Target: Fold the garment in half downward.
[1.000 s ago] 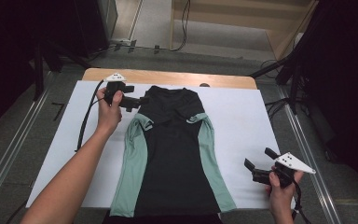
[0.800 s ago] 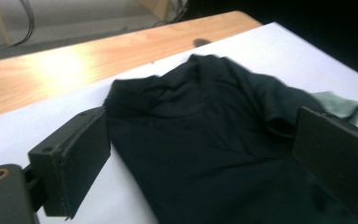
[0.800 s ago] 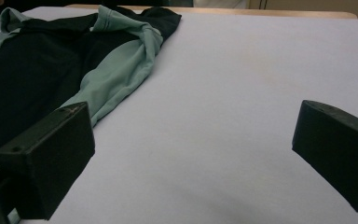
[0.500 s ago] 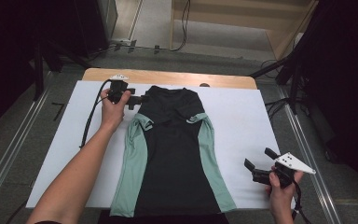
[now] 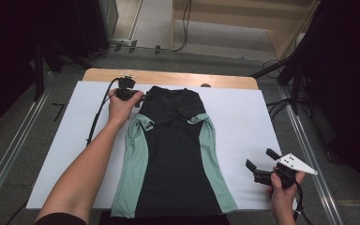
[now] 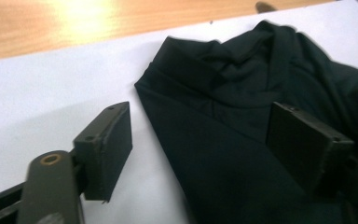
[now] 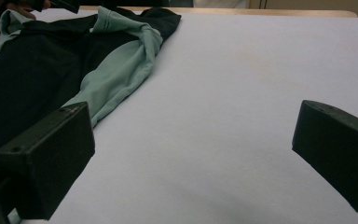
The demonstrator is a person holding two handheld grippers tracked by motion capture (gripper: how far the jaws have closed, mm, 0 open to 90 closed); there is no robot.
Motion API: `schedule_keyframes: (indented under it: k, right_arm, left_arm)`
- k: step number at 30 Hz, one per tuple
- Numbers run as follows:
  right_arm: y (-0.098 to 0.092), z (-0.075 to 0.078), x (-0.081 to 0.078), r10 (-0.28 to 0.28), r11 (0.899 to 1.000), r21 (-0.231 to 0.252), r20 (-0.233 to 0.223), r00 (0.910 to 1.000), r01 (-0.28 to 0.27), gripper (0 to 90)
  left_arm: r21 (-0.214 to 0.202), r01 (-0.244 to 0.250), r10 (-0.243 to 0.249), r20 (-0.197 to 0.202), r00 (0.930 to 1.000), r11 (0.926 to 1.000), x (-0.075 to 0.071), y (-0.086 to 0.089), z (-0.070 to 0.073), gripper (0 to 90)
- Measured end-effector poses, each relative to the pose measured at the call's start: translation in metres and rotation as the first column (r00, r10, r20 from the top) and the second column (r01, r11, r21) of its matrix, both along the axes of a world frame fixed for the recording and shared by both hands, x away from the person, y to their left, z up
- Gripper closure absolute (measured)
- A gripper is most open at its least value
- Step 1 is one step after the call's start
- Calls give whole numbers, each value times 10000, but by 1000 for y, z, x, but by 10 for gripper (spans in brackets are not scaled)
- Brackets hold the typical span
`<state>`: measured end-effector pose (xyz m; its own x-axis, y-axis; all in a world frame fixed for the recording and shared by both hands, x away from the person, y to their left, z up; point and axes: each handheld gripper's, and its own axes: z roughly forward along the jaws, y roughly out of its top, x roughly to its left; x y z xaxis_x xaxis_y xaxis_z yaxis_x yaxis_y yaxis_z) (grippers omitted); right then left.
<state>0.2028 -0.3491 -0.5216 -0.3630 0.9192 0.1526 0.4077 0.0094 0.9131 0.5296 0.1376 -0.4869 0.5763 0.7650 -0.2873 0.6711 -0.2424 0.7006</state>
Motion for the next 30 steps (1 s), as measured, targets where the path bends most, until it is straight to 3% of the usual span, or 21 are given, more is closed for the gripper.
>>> schedule_keyframes:
  k: [3, 7, 9, 12, 17, 20, 23, 25, 27, 30]
  right_arm:
    - [0, 0, 0, 12, 10000, 6, 7, 10000, -12, 0]
    - [0, 0, 0, 1, 10000, 11, -1, 10000, -1, 0]
    - [0, 0, 0, 6, 10000, 15, 3, 10000, -6, 0]
    - [0, 0, 1, 5, 10000, 10, 2, 10000, -5, 0]
    - [0, 0, 1, -27, 10000, 0, -34, 10000, 27, 0]
    - [1, 0, 1, -47, 10000, -15, -46, 10000, 47, 0]
    - [1, 0, 1, -37, 10000, -60, -42, 10000, 37, 0]
    - [1, -1, 1, -41, 10000, -78, -59, 10000, 41, 0]
    - [1, -1, 1, -31, 10000, -82, -50, 10000, 30, 0]
    - [1, -1, 1, 1, 10000, -80, -62, 10000, -2, 0]
  left_arm:
    - [83, 2, -1, -163, 9999, 10000, 2, -4, -4, 271]
    - [526, -84, 92, -151, 9998, 9986, 3, -11, -6, 315]
    - [807, -362, 382, -225, 9990, 9961, 4, -11, -7, 358]
    - [865, -599, 630, -334, 9975, 9944, 4, -11, -9, 416]
    - [1018, -510, 543, -294, 9981, 9935, 2, -16, -9, 468]
    - [1293, -627, 665, -254, 9975, 9896, 1, -20, -8, 534]
    - [1960, -752, 761, 27, 9971, 9777, -1, -24, -7, 665]
    - [1953, -683, 718, -110, 9974, 9784, -1, -25, -6, 724]
    - [1771, -424, 492, -344, 9982, 9833, -1, -27, -7, 841]
    - [1766, -291, 355, -332, 9988, 9838, -3, -29, -6, 864]
